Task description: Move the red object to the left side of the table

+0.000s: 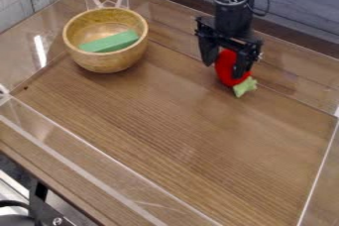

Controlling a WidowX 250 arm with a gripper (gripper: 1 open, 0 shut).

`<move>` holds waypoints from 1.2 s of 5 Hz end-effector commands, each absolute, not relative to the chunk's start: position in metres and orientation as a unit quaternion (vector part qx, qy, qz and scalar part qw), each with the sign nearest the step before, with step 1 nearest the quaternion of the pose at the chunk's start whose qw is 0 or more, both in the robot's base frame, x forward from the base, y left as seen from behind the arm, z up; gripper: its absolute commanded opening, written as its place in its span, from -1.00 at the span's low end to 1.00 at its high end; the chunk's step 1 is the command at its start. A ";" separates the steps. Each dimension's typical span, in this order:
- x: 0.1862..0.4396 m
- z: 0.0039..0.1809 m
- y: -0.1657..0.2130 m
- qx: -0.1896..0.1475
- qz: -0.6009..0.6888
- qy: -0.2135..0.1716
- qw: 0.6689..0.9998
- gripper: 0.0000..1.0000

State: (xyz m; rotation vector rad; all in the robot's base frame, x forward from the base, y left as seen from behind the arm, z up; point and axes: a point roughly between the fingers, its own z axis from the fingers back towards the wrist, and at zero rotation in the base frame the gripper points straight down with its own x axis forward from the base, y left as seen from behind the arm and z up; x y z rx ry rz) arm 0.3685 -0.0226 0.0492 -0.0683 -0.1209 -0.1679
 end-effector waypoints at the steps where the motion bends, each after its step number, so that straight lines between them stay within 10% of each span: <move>1: 0.372 0.063 -0.026 -0.034 -0.096 -0.083 0.991 1.00; 6: 0.372 0.056 -0.029 -0.036 -0.108 -0.080 0.990 1.00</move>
